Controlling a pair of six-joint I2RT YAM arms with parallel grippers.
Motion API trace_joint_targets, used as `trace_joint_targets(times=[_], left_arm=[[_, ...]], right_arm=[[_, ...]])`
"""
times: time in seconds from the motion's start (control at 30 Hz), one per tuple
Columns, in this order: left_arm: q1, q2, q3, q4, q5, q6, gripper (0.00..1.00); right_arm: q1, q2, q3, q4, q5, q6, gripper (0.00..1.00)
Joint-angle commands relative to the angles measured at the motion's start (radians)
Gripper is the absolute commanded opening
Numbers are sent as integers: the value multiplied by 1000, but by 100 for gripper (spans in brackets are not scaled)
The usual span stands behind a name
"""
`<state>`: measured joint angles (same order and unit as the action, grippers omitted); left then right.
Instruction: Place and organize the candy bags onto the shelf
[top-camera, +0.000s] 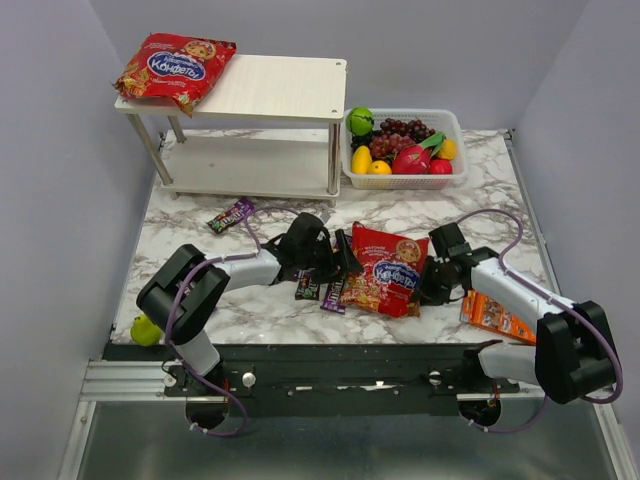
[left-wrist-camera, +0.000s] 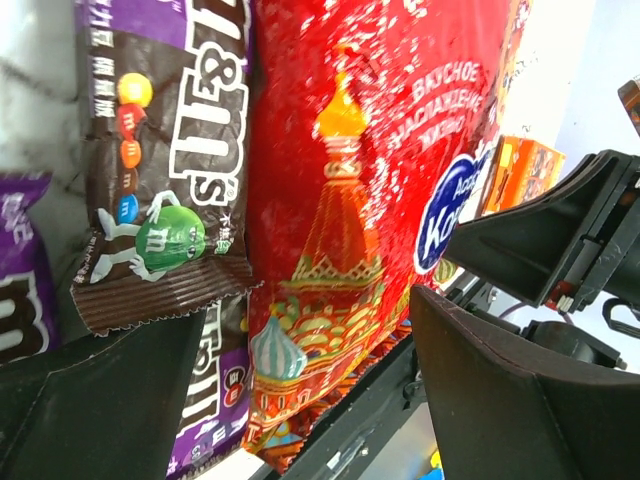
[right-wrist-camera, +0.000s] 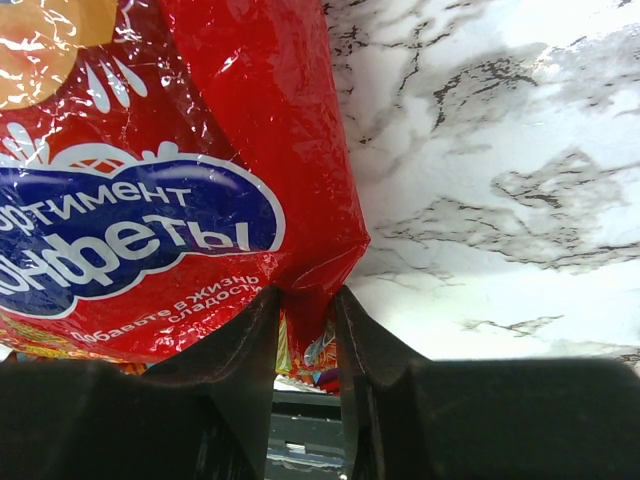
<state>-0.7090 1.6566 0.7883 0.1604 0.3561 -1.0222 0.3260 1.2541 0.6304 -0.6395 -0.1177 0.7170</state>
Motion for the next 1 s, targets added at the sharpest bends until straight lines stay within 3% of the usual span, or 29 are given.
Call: trace_joint_targets(times=[0.0,0.53,0.87,0.97], left_arm=[[-6,20,54,-53,-28,60,91],[-59,69,37,42,37,27,79],[-83,124,106,36,30,37,64],[-81,134,146,-1,26,63,49]], right_arm=[[-2,-35,-26,-43,29,16,35],[-2,-96,-31,-61,29,25,35],[-4,-81,-49,-54,-7,7,35],[-2,-79,-57,-48,-22,4,35]])
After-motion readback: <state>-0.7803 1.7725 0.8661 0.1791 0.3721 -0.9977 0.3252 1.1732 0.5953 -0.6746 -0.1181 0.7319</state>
